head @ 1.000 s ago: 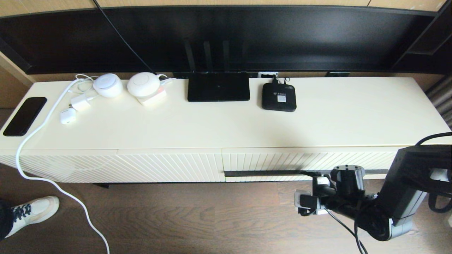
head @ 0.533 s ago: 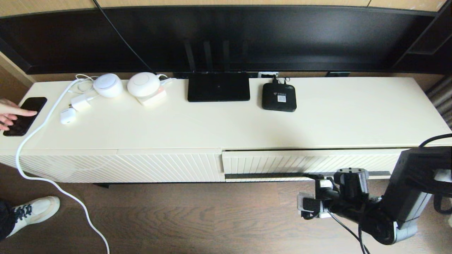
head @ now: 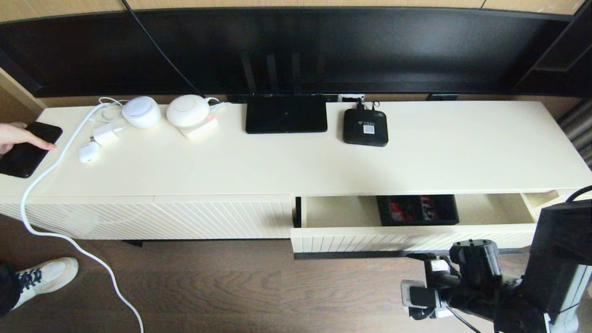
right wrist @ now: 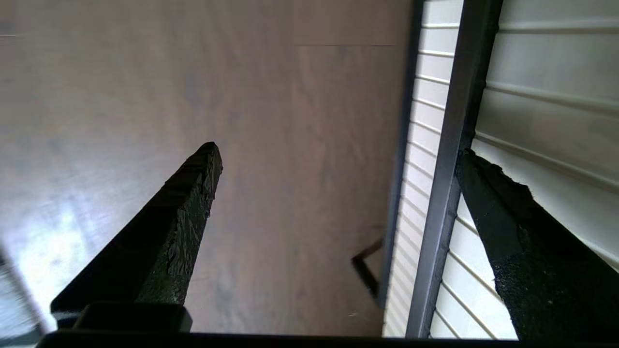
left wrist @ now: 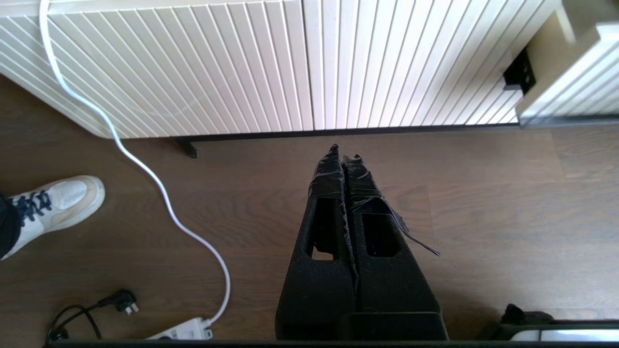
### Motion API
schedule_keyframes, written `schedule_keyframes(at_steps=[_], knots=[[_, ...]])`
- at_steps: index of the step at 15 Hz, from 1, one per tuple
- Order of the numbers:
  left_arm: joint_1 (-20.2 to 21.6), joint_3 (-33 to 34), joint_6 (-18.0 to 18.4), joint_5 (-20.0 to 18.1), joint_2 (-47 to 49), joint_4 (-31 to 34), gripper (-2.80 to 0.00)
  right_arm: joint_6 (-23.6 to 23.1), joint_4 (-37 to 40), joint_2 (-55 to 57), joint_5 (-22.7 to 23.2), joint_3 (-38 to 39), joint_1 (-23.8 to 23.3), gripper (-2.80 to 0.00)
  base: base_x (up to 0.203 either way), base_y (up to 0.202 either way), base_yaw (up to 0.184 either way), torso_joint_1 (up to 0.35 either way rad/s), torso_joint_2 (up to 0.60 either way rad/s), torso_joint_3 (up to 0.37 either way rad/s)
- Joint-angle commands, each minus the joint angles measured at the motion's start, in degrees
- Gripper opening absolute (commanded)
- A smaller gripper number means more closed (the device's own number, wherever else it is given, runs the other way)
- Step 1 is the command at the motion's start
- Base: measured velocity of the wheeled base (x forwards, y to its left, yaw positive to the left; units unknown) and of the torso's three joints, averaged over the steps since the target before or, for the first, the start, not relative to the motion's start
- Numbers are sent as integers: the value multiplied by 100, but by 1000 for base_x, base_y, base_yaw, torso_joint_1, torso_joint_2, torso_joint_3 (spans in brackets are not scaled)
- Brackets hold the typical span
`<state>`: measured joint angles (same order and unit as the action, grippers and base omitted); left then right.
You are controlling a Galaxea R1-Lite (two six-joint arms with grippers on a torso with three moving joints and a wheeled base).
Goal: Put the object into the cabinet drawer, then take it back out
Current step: Open the drawer
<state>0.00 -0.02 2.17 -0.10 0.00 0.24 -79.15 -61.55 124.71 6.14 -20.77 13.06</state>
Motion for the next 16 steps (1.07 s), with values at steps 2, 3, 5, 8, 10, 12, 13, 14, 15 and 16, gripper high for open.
schedule_keyframes(at_steps=[2,3,5,8,10,12,13,14,15,16], knots=[[0,2,2,0,0,2,-280,-33,-41,-467,5,323,63,0,0,0,0,0,0,0],[0,-3,2,1,0,2,-280,-26,-41,-627,15,373,70,0,0,0,0,0,0,0],[0,-6,2,1,0,2,-280,-22,-41,-939,61,427,73,0,0,0,0,0,0,0],[0,-6,2,1,0,2,-280,-15,-13,-1426,72,586,74,0,0,0,0,0,0,0],[0,2,2,1,0,1,-280,-28,163,-1796,70,779,74,0,0,0,0,0,0,0],[0,1,2,1,0,2,-280,12,501,-2315,63,866,74,0,0,0,0,0,0,0],[0,0,2,1,0,2,-280,69,745,-2605,59,879,74,0,0,0,0,0,0,0],[0,-6,2,1,0,2,-280,147,1022,-2961,55,868,73,0,0,0,0,0,0,0],[0,2,2,1,9,0,-280,254,1365,-3363,51,852,68,0,0,0,0,0,0,0],[0,-6,2,1,1,2,-280,420,1780,-3784,48,839,60,0,0,0,0,0,0,0]])
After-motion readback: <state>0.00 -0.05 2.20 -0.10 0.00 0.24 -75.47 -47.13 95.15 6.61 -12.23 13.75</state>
